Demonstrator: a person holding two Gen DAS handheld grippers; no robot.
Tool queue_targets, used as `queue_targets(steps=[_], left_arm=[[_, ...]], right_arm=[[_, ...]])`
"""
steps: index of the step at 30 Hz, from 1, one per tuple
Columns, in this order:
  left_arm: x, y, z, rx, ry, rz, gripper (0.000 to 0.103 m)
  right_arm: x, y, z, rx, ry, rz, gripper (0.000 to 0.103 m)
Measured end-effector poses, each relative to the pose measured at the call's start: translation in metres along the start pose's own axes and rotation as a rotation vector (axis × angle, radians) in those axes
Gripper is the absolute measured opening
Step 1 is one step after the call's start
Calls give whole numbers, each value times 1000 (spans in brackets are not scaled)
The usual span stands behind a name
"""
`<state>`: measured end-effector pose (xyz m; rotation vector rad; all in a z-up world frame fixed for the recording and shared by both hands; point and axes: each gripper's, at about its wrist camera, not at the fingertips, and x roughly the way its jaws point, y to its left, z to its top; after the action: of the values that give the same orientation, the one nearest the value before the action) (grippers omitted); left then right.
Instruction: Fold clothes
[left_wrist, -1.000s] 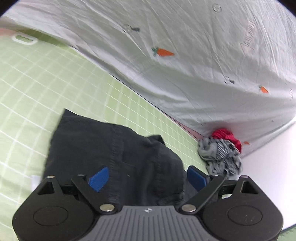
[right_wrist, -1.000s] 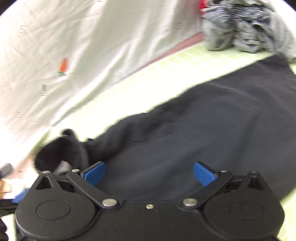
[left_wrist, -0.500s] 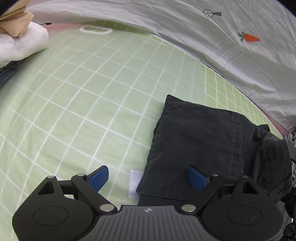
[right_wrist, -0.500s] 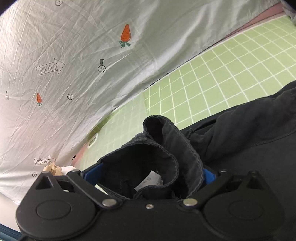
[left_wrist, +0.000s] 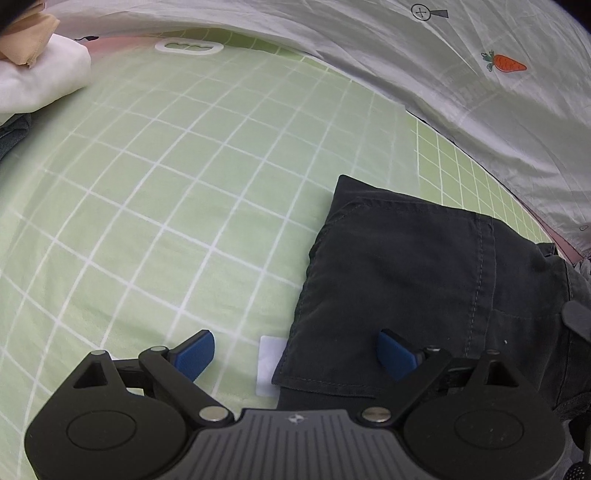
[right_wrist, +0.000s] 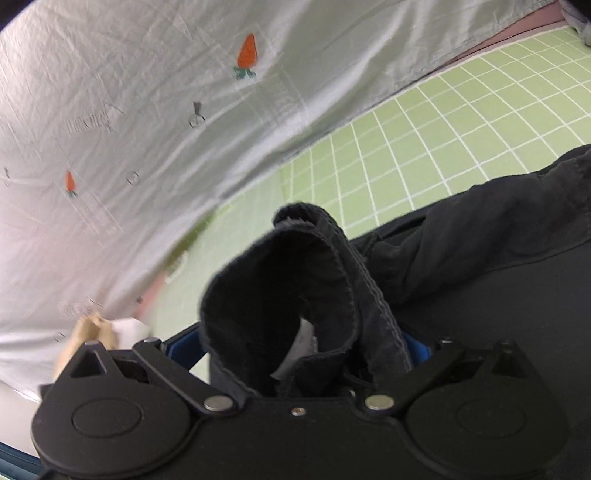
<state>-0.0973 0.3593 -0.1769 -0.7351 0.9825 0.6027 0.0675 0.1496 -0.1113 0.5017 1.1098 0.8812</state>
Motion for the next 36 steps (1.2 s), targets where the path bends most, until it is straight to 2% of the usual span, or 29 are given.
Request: queue_targets(steps=[2, 3, 4, 5, 6, 7, 9, 12, 14, 15, 17, 18, 19, 20, 21, 23, 26, 28, 29, 32, 33, 36], left_arm=[[1, 1, 0, 2, -2, 1, 98], [2, 1, 0, 1, -2, 0, 99], [1, 1, 0, 3, -3, 3, 99], [0, 0, 0, 8, -5, 8, 99], [-1, -2, 0, 19, -12, 16, 98], [-3, -5, 0, 33, -22, 25, 98], [-10, -13, 1, 65, -43, 40, 98], [-28, -29, 2, 132, -97, 9, 98], [-38, -43, 0, 195, -129, -11, 98], [-39, -52, -3, 241, -133, -6, 98], [-28, -67, -12, 320, -106, 15, 98], [-19, -73, -18, 352, -79, 28, 98], [-8, -78, -24, 382, -52, 50, 98], [0, -81, -30, 414, -42, 79, 98], [7, -84, -36, 445, -39, 110, 99], [8, -85, -41, 481, -59, 125, 100], [2, -80, -38, 451, -46, 130, 100], [-6, -81, -37, 443, -56, 142, 100], [-11, -82, -38, 454, -71, 150, 100], [-33, -91, -41, 472, -125, 145, 100], [-39, -95, -42, 474, -138, 134, 100], [-51, -109, -49, 493, -169, 96, 100]], right_arm=[[4, 1, 0, -26, 20, -21, 97], [7, 2, 0, -39, 30, -31, 82], [9, 3, -1, -52, 39, -42, 60], [11, 3, -1, -65, 49, -52, 54], [13, 4, -1, -78, 59, -63, 44], [15, 5, -1, -91, 69, -73, 27], [9, 10, -2, -120, 63, -68, 22], [-29, 19, -1, -95, -18, 36, 18], [-52, 11, 1, -62, -68, 26, 18], [-63, 6, 2, -45, -93, 18, 18], [-63, -19, 4, -13, -67, -119, 25], [-57, -31, 3, -21, -39, -219, 38], [-48, -40, -1, -45, -15, -275, 46], [-39, -49, -6, -71, 9, -327, 46], [-34, -54, -13, -88, 6, -338, 47], [-34, -54, -20, -113, -18, -345, 49], [-40, -54, -24, -161, -9, -360, 59], [-50, -51, -25, -187, -9, -414, 82], [-59, -52, -26, -187, -28, -430, 88], [-88, -54, -33, -183, -90, -475, 94], [-98, -55, -35, -181, -111, -490, 102], [-132, -71, -45, -111, -159, -539, 102]])
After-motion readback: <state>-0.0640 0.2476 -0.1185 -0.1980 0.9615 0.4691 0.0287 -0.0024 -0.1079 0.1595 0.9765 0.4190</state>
